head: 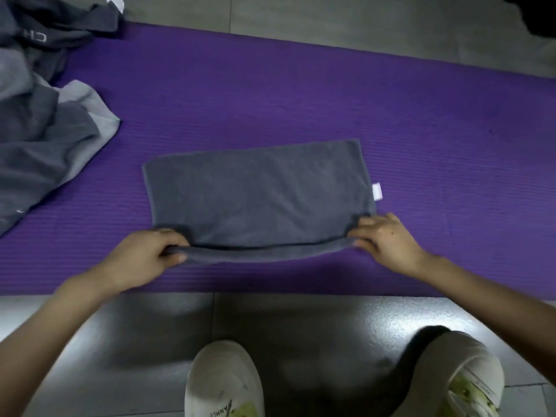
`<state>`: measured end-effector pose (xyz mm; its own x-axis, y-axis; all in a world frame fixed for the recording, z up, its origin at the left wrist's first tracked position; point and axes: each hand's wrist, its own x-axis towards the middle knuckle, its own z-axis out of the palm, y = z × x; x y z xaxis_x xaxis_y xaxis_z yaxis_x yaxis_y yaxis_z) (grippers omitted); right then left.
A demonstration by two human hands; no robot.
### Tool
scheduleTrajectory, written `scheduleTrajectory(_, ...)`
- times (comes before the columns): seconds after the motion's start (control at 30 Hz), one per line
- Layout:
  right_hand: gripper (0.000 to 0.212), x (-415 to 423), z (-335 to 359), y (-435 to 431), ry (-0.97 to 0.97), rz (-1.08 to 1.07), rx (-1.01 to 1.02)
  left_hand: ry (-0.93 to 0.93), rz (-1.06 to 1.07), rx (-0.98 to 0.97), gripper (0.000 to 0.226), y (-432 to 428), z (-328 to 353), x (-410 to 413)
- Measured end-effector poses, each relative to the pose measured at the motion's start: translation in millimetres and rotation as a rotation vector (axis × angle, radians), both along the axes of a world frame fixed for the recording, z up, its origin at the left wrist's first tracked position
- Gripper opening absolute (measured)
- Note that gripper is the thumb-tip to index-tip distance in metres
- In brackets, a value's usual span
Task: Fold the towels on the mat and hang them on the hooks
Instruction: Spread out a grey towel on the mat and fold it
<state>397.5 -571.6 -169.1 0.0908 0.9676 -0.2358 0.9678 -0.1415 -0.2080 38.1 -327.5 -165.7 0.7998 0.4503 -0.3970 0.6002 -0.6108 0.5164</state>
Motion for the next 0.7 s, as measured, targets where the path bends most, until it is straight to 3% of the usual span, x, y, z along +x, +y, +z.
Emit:
scheduleTrajectory(0.07,0.018,-3.6,16.3,1.3,0.126,0.053,-0.314,0.095,-0.016,-0.192,0.017,11.9,13.9,-9.6)
scheduleTrajectory(0.13,0.021,-1.2,28.7,6.8,0.158,0.036,-0.410,0.018,0.093,-0.311,0.030,17.8,23.9,-12.0)
scheduleTrajectory(0.23,0.017,8.5,44.7,21.8,0.215,-0.206,-0.201,-0.249,0.418,-0.169,0.024,29.0,25.8,-5.7)
scheduleTrajectory(0.37,0.011,29.7,44.7,49.8,0.553,-0.610,0.108,-0.416,0.682,-0.093,0.016,50.6,15.5,16.1)
scheduleTrajectory(0.57,0.017,50.7,16.8,98.5,0.634,-0.771,0.175,-0.403,0.765,0.079,0.002,75.0,-5.2,49.2)
scheduleTrajectory(0.7,0.016,62.6,-6.0,114.9,0.439,-0.741,0.194,-0.317,0.770,0.168,0.009,84.0,-17.3,62.5)
